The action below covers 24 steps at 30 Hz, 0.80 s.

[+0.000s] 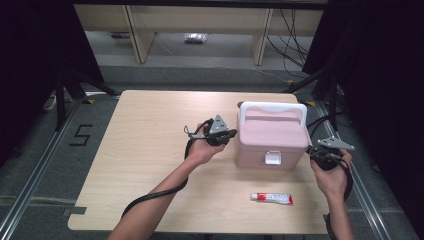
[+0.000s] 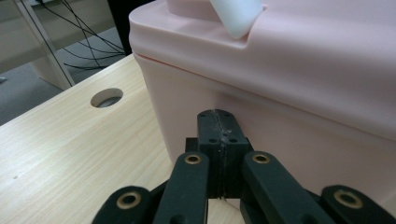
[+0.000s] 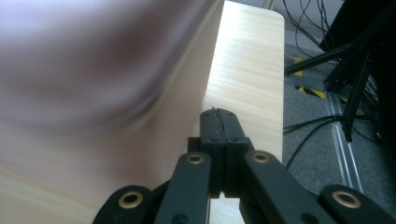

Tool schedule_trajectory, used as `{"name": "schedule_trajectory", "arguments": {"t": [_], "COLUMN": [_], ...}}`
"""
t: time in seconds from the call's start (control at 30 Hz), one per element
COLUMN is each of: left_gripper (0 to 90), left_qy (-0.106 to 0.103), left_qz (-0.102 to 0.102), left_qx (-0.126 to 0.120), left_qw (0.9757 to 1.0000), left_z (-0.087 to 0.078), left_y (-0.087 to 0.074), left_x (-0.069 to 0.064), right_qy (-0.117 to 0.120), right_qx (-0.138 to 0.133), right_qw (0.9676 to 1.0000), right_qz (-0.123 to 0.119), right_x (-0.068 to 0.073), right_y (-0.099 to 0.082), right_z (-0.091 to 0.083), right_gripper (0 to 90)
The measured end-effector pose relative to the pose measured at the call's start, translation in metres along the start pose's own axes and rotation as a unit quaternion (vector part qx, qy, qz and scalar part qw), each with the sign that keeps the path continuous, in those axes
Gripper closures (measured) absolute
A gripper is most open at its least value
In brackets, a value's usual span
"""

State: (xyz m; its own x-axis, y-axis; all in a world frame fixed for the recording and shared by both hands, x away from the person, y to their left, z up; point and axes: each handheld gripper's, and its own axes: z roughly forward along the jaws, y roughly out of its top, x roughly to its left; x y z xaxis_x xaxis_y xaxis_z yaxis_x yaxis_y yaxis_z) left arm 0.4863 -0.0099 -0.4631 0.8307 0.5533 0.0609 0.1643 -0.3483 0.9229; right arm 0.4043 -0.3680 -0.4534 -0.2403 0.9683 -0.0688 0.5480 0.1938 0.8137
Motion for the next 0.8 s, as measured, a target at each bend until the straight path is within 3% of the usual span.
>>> {"name": "schedule_trajectory", "arguments": {"t": [0.07,0.1,0.13,0.17,0.23,0.3,0.33,0.37,0.43,0.5,0.53,0.6,0.63,0.67,0.7,0.8], "left_gripper": [89.4,89.4,89.4,89.4,89.4,89.5,89.5,89.5,89.6,89.6,89.6,89.7,89.7,89.7,89.7,89.7], "left_qy": [-0.001,-0.002,-0.003,-0.003,-0.002,-0.003,-0.004,-0.005,-0.007,-0.01,-0.012,-0.016,-0.017,-0.018,-0.019,-0.023], "left_qz": [-0.002,-0.002,-0.002,-0.003,-0.003,-0.004,0.002,0.003,0.01,0.009,0.01,0.016,0.018,0.02,0.021,0.019], "left_qx": [0.001,0.002,0.002,0.002,0.004,0.002,0.008,0.01,0.016,0.015,0.012,0.016,0.019,0.019,0.018,0.019], "left_qw": [1.0,1.0,1.0,1.0,1.0,1.0,1.0,0.9999,0.9998,0.9998,0.9998,0.9996,0.9995,0.9995,0.9994,0.9994], "left_z": [0.002,0.002,0.003,0.004,0.004,0.005,0.004,0.004,0.003,0.003,0.002,0.0,-0.001,-0.002,-0.003,-0.005], "left_y": [0.0,0.0,0.0,0.0,0.001,0.0,0.0,0.0,-0.001,-0.002,-0.003,-0.004,-0.004,-0.004,-0.004,-0.004], "left_x": [-0.002,-0.003,-0.004,-0.005,-0.007,-0.008,-0.008,-0.009,-0.012,-0.014,-0.016,-0.019,-0.022,-0.024,-0.025,-0.029], "right_qy": [0.001,-0.002,-0.001,0.005,0.008,0.007,0.004,0.003,0.006,0.005,0.01,0.009,0.015,0.009,0.018,0.014], "right_qx": [-0.001,-0.006,-0.006,0.002,0.002,0.0,0.003,-0.004,0.006,-0.002,0.002,-0.003,0.006,-0.002,-0.001,0.0], "right_qw": [1.0,0.9998,0.9998,1.0,0.9999,0.9998,1.0,0.9998,1.0,0.9998,0.9999,0.9998,0.9999,0.9997,0.9997,0.9999], "right_qz": [0.0,-0.017,-0.017,0.002,-0.015,-0.016,-0.002,-0.019,-0.001,-0.017,0.0,-0.017,0.004,-0.022,-0.017,-0.001], "right_x": [-0.001,-0.004,-0.004,-0.001,-0.003,-0.004,-0.001,-0.004,0.0,-0.003,-0.001,-0.004,0.0,-0.004,-0.003,-0.001], "right_y": [0.001,0.001,0.001,0.001,0.001,0.001,0.0,0.0,-0.001,-0.001,-0.002,-0.003,-0.004,-0.004,-0.005,-0.008], "right_z": [0.001,0.002,0.002,0.002,0.003,0.003,0.002,0.002,0.0,-0.001,-0.002,-0.003,-0.005,-0.005,-0.005,-0.009], "right_gripper": [90.0,90.0,90.0,90.0,90.0,90.0,90.0,90.0,90.0,90.0,90.0,90.0,90.0,90.0,90.0,90.0]}}
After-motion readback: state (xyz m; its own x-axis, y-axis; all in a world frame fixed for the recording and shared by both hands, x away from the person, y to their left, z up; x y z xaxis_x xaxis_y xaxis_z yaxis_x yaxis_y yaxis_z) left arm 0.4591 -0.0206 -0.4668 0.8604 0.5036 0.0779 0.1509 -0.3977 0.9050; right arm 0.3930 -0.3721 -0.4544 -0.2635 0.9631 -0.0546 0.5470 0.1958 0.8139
